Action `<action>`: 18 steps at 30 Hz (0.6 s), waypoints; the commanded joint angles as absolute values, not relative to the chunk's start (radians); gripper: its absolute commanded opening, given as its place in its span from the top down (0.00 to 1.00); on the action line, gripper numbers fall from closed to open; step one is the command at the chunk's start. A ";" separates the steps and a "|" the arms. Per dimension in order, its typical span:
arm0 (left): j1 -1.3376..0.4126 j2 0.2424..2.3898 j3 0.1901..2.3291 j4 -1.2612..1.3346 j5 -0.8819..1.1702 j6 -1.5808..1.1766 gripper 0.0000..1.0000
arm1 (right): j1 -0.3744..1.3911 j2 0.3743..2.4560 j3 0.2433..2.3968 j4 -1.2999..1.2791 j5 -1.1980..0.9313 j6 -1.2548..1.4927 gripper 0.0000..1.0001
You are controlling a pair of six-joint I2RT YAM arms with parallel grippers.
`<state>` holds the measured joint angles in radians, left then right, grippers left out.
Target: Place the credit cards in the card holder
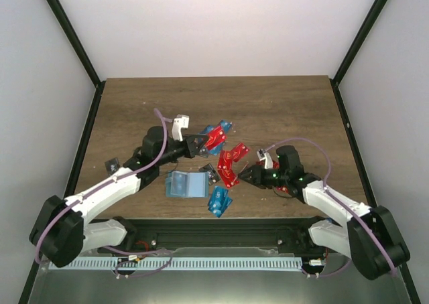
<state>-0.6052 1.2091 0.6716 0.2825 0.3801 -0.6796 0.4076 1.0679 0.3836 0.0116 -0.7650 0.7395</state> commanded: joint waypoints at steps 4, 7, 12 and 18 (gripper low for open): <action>-0.601 1.108 0.663 0.139 0.266 -0.643 0.96 | 0.397 1.106 0.510 -0.174 -0.549 0.691 0.29; -0.601 1.052 0.630 0.144 0.264 -0.686 0.96 | 0.397 1.059 0.537 -0.132 -0.603 0.685 0.24; -0.603 0.983 0.574 0.217 0.308 -0.807 0.96 | 0.429 1.013 0.495 0.190 -0.754 0.818 0.20; -0.603 0.939 0.532 0.313 0.373 -0.913 0.96 | 0.548 1.097 0.537 0.416 -0.732 0.902 0.23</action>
<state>-0.6052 0.9607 0.5556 0.2142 0.3134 -0.8219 0.4854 1.0451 0.4911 0.2108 -0.7109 0.8310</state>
